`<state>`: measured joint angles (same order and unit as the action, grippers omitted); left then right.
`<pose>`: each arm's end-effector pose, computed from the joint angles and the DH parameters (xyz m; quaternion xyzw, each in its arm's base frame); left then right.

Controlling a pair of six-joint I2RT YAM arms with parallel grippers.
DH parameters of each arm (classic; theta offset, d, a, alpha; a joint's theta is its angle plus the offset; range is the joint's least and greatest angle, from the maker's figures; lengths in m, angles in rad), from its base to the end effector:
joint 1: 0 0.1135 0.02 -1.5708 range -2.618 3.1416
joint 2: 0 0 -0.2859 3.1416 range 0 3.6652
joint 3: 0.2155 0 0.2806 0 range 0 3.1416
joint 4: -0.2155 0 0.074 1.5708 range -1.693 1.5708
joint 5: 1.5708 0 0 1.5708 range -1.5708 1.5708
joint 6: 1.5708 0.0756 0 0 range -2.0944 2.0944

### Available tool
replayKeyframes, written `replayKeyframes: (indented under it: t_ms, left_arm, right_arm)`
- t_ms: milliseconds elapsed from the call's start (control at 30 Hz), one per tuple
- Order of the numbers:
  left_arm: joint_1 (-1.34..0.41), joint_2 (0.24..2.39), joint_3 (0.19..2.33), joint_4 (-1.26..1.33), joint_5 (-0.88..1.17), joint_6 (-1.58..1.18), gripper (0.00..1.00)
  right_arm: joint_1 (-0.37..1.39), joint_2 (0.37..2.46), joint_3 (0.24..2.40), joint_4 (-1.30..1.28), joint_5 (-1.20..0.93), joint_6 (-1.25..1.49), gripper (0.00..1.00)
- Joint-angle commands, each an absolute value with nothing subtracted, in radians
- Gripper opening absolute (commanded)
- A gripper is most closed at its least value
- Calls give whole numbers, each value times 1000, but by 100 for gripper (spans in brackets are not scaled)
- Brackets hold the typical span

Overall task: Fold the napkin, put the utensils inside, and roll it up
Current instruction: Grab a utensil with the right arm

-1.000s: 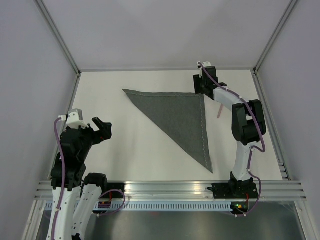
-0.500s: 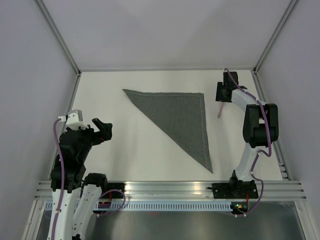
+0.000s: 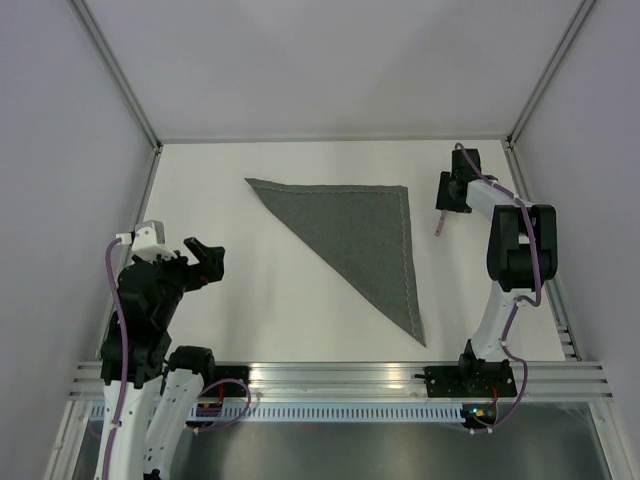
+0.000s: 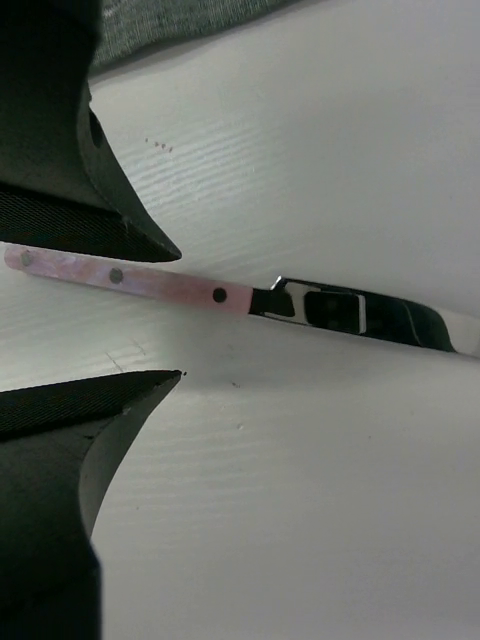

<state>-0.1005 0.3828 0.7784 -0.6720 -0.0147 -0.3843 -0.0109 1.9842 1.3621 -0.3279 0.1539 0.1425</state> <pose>0.1280 -0.0118 0.3405 -0.1172 0.7891 -0.1390 0.5867 0.4789 -0.0168 0.1434 0.0962 0.9448 -0.0530 0.3087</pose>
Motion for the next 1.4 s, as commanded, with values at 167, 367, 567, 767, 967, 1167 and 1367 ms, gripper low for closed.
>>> replayKeyframes:
  t_ms: [167, 367, 567, 767, 967, 1167, 1367]
  left_arm:
    - [-106, 374, 772, -641, 21, -347, 100]
    - [-106, 376, 772, -641, 21, -347, 100]
    - [-106, 376, 772, -641, 20, -347, 100]
    - [-106, 377, 772, -640, 23, -347, 100]
    - [-106, 379, 772, -640, 20, -347, 100]
    - [-106, 382, 772, -640, 18, -347, 100]
    - [-107, 383, 772, -640, 20, -347, 100]
  right_arm:
    - [-40, 2046, 1361, -365, 114, 144, 51]
    - [-38, 2060, 1361, -368, 107, 135, 47]
    - [-38, 2052, 1324, -382, 98, 106, 44]
    - [-40, 2046, 1282, -387, 84, 81, 37]
    - [-57, 2074, 1295, -408, 5, 81, 19]
    - [-75, 2042, 1304, -423, -61, 31, 1]
    - [-75, 1982, 1312, -437, -124, 9, 0]
